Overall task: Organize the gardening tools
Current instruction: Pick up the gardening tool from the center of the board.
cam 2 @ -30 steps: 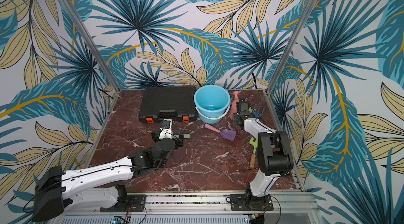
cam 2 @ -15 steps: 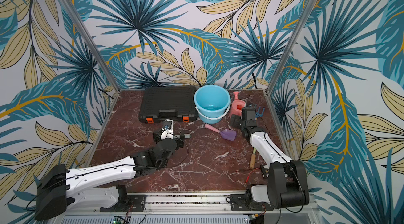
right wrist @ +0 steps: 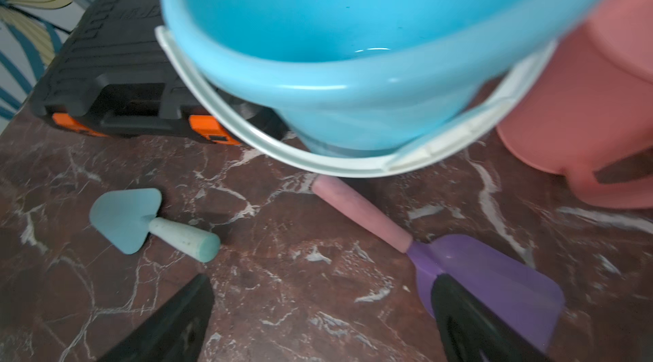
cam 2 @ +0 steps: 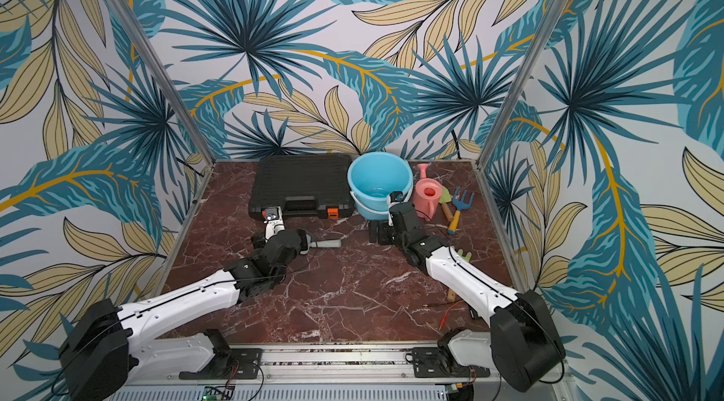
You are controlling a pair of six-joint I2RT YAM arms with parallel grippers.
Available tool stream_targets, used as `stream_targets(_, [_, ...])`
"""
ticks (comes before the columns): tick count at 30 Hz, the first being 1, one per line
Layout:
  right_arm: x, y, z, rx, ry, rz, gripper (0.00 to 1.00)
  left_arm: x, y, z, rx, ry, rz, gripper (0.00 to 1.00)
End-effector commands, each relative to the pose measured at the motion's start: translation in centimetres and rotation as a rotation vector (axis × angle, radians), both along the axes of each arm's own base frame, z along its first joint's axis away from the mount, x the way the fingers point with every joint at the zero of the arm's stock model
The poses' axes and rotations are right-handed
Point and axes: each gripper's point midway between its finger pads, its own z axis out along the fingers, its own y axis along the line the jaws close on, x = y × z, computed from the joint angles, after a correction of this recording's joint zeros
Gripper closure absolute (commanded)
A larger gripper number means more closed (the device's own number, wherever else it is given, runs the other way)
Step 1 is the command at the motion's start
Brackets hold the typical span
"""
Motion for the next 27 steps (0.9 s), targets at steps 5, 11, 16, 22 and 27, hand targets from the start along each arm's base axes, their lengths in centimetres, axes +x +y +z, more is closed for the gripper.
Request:
stream_targets(5, [-0.9, 9.6, -0.9, -0.14, -0.045, 0.316, 0.0, -1.1, 4.7, -0.3, -0.13, -0.029, 0.142, 0.0])
stream_targets(11, [0.0, 14.8, -4.3, -0.237, -0.002, 0.449, 0.0, -1.0, 4.5, -0.5, -0.158, -0.034, 0.134, 0.0])
stream_targets(16, [1.3, 16.7, -8.0, -0.306, 0.088, 0.507, 0.0, -1.0, 4.5, -0.5, -0.152, -0.031, 0.135, 0.0])
stream_targets(22, [-0.4, 17.5, -11.0, -0.31, 0.177, 0.589, 0.02, -1.0, 4.7, -0.3, -0.15, -0.035, 0.139, 0.0])
stream_targets(27, [-3.1, 17.3, -13.2, -0.387, 0.222, 0.646, 0.17, -1.0, 4.5, -0.4, -0.161, -0.031, 0.13, 0.0])
